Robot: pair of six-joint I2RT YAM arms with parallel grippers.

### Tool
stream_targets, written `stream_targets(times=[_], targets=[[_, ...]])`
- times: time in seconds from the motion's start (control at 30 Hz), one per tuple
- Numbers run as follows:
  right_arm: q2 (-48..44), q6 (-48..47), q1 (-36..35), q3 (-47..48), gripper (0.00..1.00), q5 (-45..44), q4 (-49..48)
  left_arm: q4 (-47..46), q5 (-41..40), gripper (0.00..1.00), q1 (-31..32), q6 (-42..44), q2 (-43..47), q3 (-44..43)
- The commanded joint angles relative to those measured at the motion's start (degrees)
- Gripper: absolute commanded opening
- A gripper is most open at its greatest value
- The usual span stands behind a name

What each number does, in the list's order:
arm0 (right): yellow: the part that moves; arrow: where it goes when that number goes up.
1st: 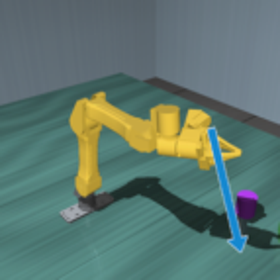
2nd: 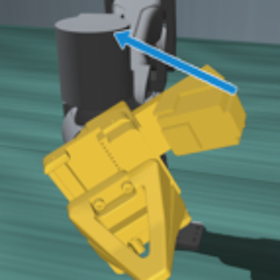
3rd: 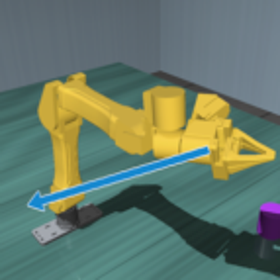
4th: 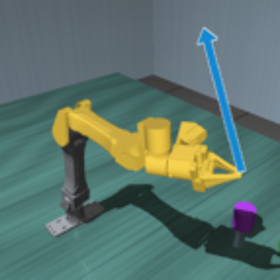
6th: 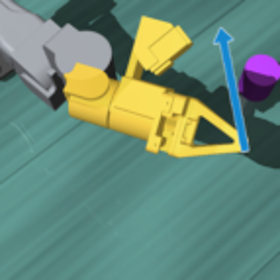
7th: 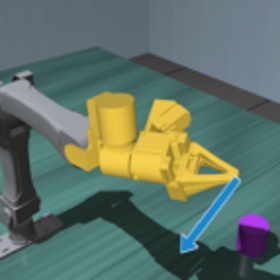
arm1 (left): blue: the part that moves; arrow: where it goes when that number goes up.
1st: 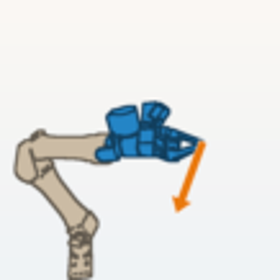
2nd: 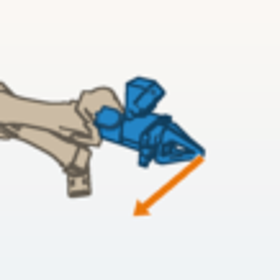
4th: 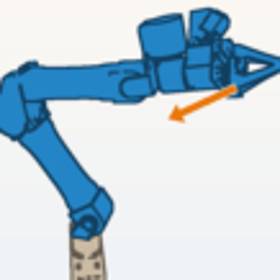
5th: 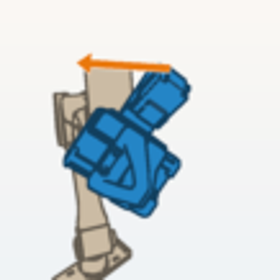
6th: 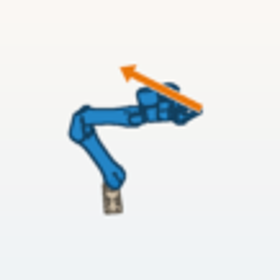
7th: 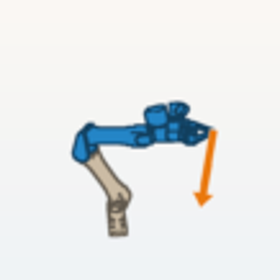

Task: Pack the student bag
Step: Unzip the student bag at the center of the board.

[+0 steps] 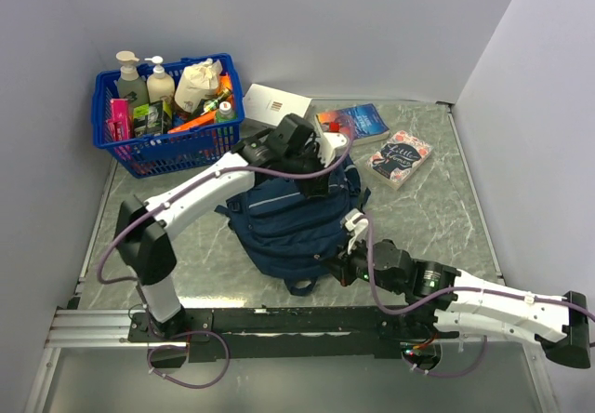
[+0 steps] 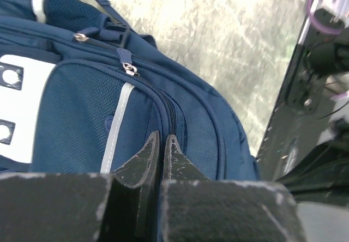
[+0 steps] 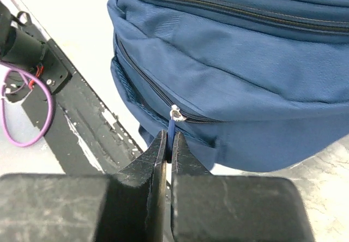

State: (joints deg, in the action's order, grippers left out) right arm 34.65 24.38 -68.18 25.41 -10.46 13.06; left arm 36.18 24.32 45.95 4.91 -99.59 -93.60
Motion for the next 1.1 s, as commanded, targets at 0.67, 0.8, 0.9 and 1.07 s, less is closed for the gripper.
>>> stream_targets(times=[0.67,0.8,0.9,1.07], targets=[[20.12,-6.55,-6.35,15.55,0.00,-4.73,-2.18,0.46,-14.62,0.01,2.21,-25.38,-12.67,-34.11],[13.17,-2.77,-3.99,10.63,0.00,-9.23,5.03,1.17,-17.72,0.01,2.38,-26.44,-3.70,-23.49],[9.03,-2.76,-1.00,9.31,0.00,-8.71,7.50,1.26,-17.03,0.01,2.30,-28.11,3.25,-10.51],[11.92,-3.29,4.90,10.80,0.00,-6.86,9.35,0.56,-12.72,0.01,0.72,-31.53,8.80,-0.27]])
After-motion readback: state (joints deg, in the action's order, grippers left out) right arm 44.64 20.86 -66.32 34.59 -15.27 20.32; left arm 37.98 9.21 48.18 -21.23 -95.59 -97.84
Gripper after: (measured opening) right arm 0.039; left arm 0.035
